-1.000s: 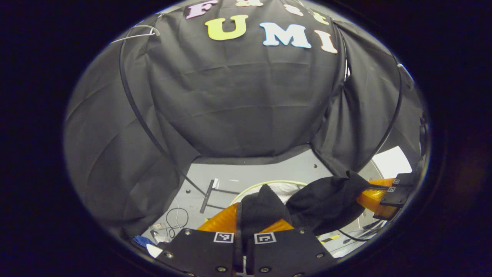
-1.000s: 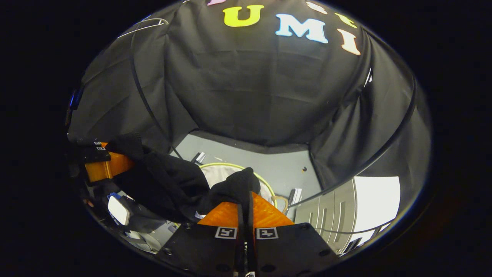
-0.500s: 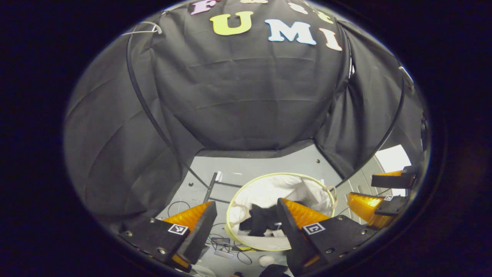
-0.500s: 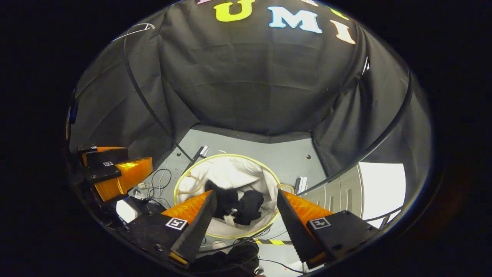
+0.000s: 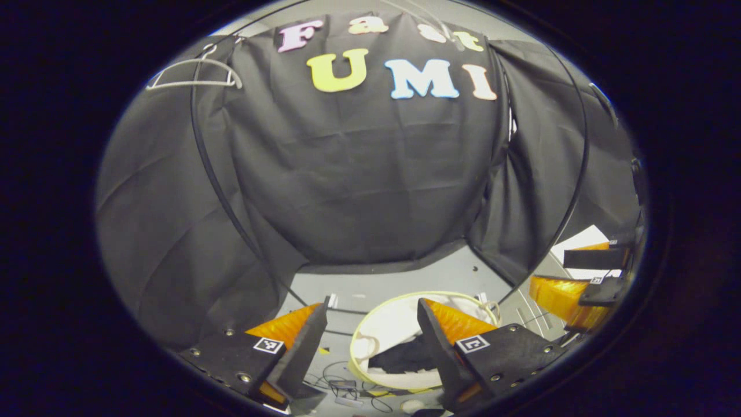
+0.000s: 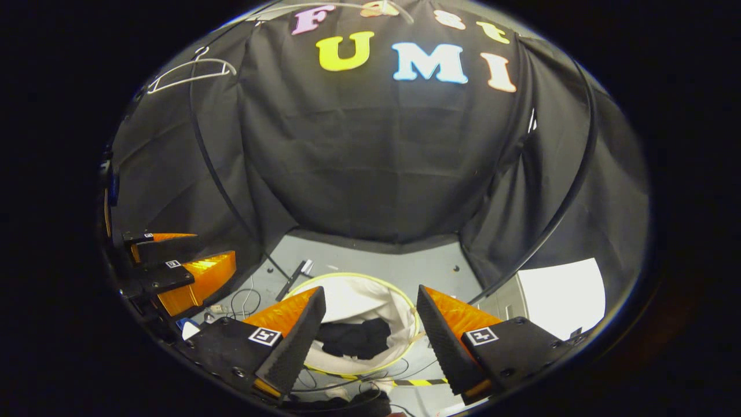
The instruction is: Grasp the clothes on the hanger with both hands and then place them into the laundry hamper below.
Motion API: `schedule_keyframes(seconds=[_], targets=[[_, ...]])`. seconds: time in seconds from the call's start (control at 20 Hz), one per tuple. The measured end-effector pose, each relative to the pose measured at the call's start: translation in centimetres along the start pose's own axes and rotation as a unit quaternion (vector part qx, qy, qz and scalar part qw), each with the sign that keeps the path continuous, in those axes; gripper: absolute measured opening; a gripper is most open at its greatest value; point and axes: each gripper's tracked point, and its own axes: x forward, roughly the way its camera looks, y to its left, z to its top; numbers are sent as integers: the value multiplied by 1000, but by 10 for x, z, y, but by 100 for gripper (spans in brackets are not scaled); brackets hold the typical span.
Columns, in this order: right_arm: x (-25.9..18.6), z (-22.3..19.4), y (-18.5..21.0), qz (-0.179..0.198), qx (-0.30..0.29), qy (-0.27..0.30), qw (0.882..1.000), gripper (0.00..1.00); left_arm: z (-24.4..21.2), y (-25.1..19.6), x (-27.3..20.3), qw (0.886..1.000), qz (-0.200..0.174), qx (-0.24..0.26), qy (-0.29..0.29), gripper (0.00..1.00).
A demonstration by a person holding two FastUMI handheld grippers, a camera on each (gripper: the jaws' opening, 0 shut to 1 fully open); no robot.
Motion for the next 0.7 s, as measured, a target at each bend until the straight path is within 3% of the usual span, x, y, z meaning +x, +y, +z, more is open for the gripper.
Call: schedule_keyframes(seconds=[0.35, 0.7], targets=[[-81, 68, -51, -26, 4, -111, 993, 100, 103, -23, -76, 994, -3, -7, -110, 91], [-180, 119, -106, -49, -10, -225, 973, 96, 201, -44, -174, 977, 6, -10, -211, 91]])
